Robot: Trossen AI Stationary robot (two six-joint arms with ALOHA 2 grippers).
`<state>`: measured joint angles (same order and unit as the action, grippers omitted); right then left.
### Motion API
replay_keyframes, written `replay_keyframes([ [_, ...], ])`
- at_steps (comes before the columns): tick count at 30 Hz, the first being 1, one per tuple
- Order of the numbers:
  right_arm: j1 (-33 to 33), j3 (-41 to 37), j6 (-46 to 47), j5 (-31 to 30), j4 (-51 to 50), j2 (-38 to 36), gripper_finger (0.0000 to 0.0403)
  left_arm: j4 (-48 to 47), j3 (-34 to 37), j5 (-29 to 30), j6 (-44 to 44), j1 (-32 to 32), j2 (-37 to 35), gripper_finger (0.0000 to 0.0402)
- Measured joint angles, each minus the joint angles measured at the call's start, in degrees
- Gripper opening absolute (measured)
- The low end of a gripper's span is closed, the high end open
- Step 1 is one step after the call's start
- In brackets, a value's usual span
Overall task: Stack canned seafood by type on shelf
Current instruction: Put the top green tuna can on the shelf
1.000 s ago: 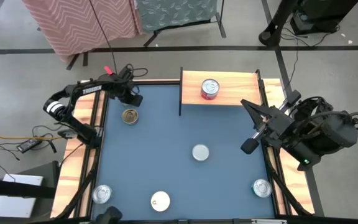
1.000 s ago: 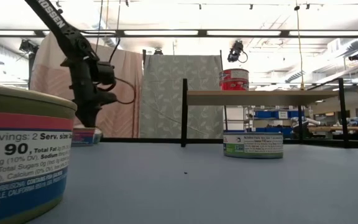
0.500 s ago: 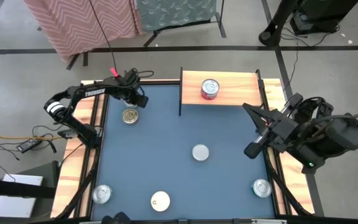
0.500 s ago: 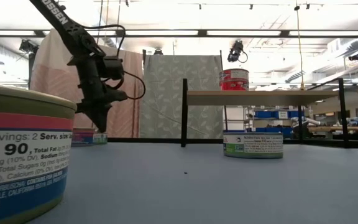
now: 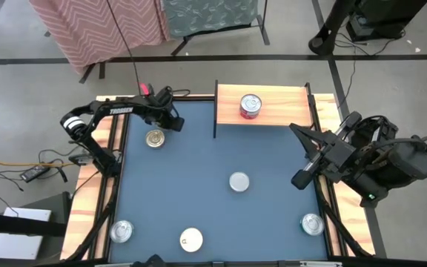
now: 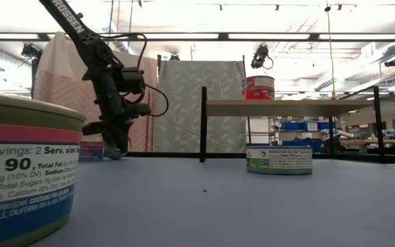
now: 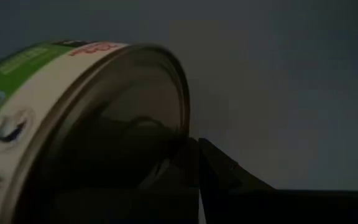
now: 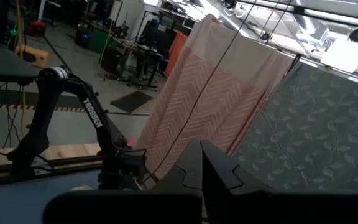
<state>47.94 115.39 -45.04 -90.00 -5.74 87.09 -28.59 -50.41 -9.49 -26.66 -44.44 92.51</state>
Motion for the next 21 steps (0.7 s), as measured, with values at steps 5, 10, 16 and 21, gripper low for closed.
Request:
replay_keyframes([
  [5, 0.0, 0.0, 0.02, 0.0, 0.01, 0.0, 0.0004, 5.32, 0.17, 2.31, -1.36, 2.06, -0.17, 0.0],
  [10, 0.0, 0.0, -0.07, 0.0, -0.3, 0.0, 0.0004, 8.09, -0.28, 2.05, -3.71, 2.81, -0.35, 0.0],
  [16, -0.07, 0.0, -0.15, 0.0, -0.45, 0.0, 0.0004, 9.64, -0.35, 2.62, -4.84, 3.74, -0.26, 0.0],
  [21, -0.07, 0.0, -0.15, 0.01, -0.44, 0.0, 0.0004, 9.59, -0.35, 2.69, -5.08, 4.32, -0.29, 0.0],
])
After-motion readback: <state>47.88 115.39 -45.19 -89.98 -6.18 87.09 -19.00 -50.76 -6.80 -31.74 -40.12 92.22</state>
